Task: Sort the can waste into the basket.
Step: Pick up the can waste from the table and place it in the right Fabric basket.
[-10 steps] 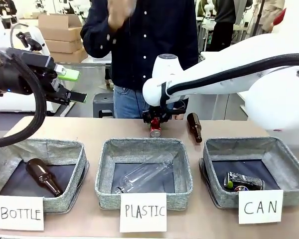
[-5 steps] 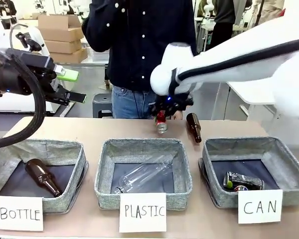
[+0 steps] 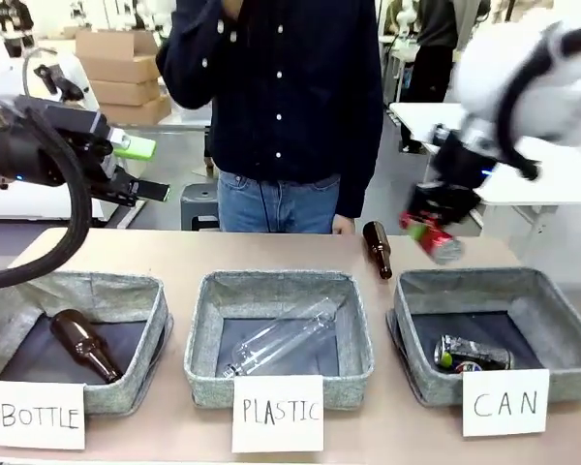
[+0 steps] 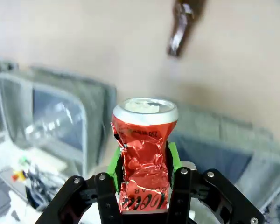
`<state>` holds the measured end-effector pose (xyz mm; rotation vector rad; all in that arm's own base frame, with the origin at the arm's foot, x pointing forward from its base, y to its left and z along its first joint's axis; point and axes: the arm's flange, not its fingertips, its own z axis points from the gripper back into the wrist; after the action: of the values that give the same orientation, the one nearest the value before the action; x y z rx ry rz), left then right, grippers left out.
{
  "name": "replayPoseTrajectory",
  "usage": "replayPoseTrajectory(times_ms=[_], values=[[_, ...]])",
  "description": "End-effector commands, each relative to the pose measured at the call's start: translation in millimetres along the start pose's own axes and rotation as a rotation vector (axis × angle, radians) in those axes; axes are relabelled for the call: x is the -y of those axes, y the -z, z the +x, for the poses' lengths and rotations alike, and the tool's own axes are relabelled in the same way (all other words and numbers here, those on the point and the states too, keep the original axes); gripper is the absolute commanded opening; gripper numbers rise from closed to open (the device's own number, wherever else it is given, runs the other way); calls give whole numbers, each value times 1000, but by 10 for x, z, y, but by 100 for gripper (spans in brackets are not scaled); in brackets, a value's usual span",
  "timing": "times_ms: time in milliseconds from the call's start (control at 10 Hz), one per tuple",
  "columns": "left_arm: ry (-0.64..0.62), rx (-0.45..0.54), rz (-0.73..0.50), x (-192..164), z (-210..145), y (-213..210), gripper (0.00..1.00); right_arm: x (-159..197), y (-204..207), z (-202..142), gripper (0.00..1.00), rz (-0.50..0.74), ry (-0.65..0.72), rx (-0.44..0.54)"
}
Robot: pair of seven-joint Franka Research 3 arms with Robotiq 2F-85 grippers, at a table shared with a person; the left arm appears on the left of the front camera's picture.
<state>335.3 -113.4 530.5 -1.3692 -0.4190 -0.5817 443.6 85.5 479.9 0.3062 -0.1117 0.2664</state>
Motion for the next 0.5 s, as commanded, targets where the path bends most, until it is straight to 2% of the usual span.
replayPoseTrajectory(times_ms=[0,200,400], values=[[13,14,-15,0,-16,6,100,181,-6,-556,0,15,-19,-18],[13,14,-15,0,-16,6,100,267,69,-754,0,28,-23,-3],[13,14,-15,0,-16,6,100,316,91,-743,0,8,6,8]])
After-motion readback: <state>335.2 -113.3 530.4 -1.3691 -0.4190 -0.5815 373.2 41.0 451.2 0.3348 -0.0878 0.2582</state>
